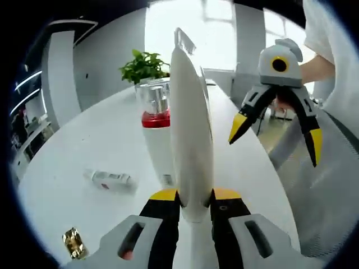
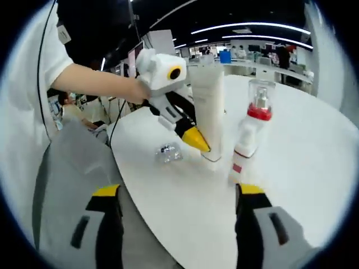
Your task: Arrange the skincare products in the storage area until every visible bottle or jar stands upright without overlapping.
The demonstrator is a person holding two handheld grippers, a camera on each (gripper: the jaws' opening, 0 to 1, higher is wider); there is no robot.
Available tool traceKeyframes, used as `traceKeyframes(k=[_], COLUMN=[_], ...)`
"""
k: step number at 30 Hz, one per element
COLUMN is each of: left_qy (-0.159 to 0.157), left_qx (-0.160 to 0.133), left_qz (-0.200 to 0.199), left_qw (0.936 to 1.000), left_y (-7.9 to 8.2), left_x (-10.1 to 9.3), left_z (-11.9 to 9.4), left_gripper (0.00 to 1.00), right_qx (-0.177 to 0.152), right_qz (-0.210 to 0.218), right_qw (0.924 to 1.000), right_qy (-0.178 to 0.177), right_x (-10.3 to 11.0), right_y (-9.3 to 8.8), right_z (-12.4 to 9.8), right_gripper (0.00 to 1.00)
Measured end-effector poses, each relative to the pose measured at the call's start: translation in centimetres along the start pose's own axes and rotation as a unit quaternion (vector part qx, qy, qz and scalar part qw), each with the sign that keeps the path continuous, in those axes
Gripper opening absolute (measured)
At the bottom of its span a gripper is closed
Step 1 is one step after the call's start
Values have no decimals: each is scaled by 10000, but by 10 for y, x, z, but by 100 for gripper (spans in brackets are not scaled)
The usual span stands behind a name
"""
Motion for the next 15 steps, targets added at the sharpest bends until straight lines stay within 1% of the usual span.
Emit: traceKeyframes(k=[2, 8, 15], left_qy=[12, 39, 102], left_qx=[-2, -7, -70], left_qz=[-3, -21, -121], left_qw=[10000, 10000, 9998], left_y=[2, 5, 6], left_x=[6, 23, 33], left_z=[3, 9, 11], left_gripper=[17, 17, 17], right_qx=[-32, -109, -138], right_qz=[52, 211, 325], right_qw=[10000, 9996, 9990], right_qy=[-44, -180, -274], right_x=[-3, -7, -11], right_y=[-1, -1, -4], right_z=[-1, 0, -3], right_gripper=[87, 89, 89])
Point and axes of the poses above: the point that each gripper's makers call its tool centre point, and the gripper's own axes: z roughly forward along the fingers, x roughly to its left, y roughly out of its top, the point moved 1 cm from there along -z, roughly backward along the fingers, and after that the axes turned 2 degrees about z, right-handed, at the moved point
